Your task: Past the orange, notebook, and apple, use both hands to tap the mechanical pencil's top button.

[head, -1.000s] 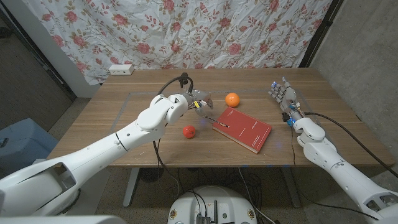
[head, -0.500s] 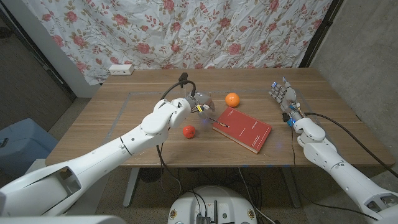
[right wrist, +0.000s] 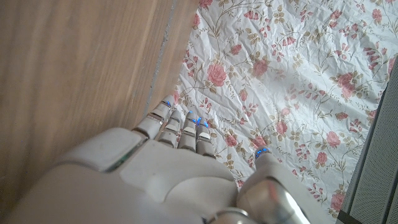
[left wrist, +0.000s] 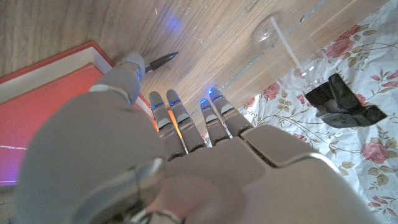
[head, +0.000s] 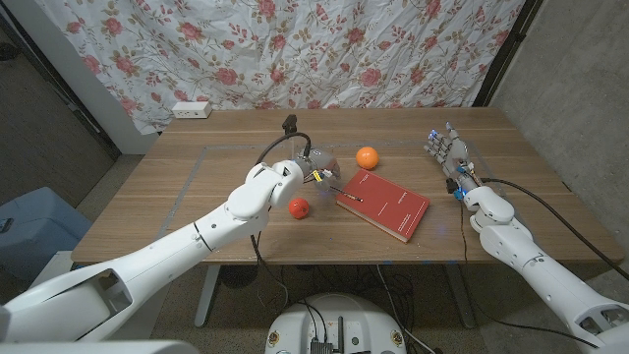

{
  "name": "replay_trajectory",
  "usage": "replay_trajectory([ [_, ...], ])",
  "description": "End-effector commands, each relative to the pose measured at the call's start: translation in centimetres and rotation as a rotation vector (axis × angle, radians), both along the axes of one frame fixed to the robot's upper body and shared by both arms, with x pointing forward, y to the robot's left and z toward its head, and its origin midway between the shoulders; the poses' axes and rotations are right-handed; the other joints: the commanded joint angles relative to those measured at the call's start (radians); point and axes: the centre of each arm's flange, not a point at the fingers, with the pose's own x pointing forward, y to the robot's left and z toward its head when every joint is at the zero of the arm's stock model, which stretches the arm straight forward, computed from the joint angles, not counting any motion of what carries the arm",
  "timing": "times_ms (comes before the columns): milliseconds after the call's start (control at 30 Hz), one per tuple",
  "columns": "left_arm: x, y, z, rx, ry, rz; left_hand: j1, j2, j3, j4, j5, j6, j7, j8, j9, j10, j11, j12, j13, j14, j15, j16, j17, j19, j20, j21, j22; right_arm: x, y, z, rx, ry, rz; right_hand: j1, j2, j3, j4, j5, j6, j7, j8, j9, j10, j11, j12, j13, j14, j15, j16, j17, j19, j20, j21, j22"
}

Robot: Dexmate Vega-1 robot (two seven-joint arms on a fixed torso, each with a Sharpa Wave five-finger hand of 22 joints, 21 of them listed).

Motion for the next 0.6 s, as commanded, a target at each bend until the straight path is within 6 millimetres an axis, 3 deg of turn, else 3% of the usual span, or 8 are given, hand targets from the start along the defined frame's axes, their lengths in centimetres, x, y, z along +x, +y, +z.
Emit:
replay_trajectory([
  [33, 0.62, -0.07, -0.72, -0.024, -0.01, -0.005, 0.02, 0.007, -0.014, 0.002, 0.002, 0.032, 0.002, 0.004, 0.004, 0.031, 0.001, 0.008, 0.003, 0.022, -0.168, 0.006, 0.002, 0.021, -0.079, 0.009, 0.002, 0.16, 0.0, 0.17, -0.015, 0.004, 0.003, -0.013, 0.001, 0.008, 0.003, 0.005, 0.007, -0.006, 0.007, 0.003, 0.005, -0.001, 0.002, 0.0, -0.002, -0.001, 0.006, 0.001, -0.002, 0.002, 0.007, 0.002],
  [600, 0.67, -0.09, -1.64, -0.08, -0.04, -0.012, 0.077, 0.029, -0.061, 0.001, 0.002, 0.149, 0.011, 0.008, 0.004, 0.141, 0.0, 0.011, 0.003, 0.087, -0.173, 0.007, 0.002, 0.078, -0.083, 0.017, 0.005, 0.49, 0.17, 0.34, -0.022, 0.004, 0.01, -0.014, 0.002, 0.011, 0.002, 0.005, 0.009, -0.007, 0.007, 0.003, 0.005, -0.001, 0.002, 0.0, -0.002, -0.003, 0.007, -0.003, -0.001, 0.003, 0.008, 0.002],
])
